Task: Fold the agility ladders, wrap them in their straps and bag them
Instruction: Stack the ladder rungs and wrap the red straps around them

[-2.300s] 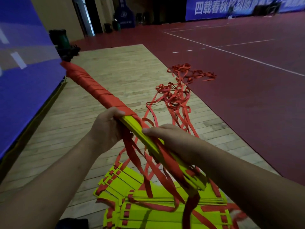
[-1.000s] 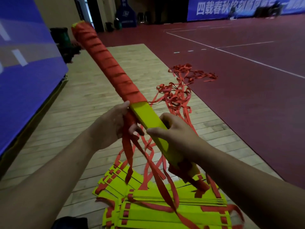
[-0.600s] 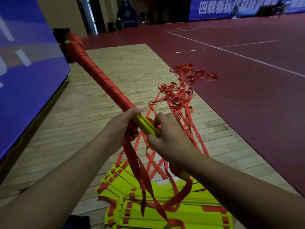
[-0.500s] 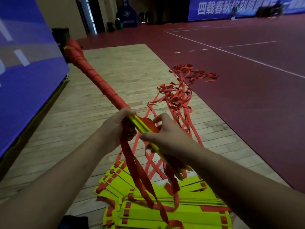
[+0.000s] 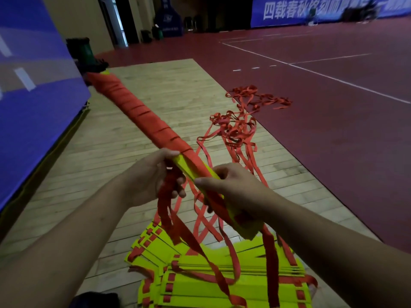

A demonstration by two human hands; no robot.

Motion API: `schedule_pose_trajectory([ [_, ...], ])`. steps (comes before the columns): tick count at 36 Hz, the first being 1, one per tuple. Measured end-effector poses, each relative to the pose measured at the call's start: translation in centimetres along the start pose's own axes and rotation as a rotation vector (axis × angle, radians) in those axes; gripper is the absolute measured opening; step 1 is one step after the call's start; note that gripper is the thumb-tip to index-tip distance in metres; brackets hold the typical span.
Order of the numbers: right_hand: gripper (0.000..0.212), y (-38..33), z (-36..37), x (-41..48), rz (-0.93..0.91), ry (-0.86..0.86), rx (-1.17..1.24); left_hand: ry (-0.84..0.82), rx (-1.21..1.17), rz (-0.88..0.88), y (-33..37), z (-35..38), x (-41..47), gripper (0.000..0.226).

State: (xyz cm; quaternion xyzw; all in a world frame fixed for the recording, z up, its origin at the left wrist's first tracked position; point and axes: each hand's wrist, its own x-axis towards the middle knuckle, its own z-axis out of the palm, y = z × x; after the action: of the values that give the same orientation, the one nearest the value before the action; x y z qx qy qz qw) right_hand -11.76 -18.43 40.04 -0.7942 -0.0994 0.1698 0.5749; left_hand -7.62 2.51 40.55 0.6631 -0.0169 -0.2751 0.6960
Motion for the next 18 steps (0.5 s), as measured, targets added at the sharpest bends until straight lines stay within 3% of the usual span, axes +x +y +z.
schedule_pose_trajectory([
  [3,0.018,0.1,0.1,0.3,-0.028,0.078,-0.052,0.058,-0.005,0.045,-0.3,0.3,0.4,0.036],
  [8,0.032,-0.1,2.1,0.9,-0.036,0.25,-0.436,0.152,0.031,0.135,-0.4,1.4,1.2,0.049],
  [12,0.033,0.3,4.2,0.6,-0.086,0.194,-0.491,0.36,0.148,0.125,-1.0,1.5,1.7,0.06],
  [15,0.031,0.1,4.5,0.3,-0.171,0.127,-0.52,0.429,0.155,0.137,-1.2,0.8,1.7,0.041],
  [18,0.042,-0.6,3.7,0.3,-0.113,0.062,-0.292,0.42,0.041,0.157,-0.8,0.4,1.5,0.021],
])
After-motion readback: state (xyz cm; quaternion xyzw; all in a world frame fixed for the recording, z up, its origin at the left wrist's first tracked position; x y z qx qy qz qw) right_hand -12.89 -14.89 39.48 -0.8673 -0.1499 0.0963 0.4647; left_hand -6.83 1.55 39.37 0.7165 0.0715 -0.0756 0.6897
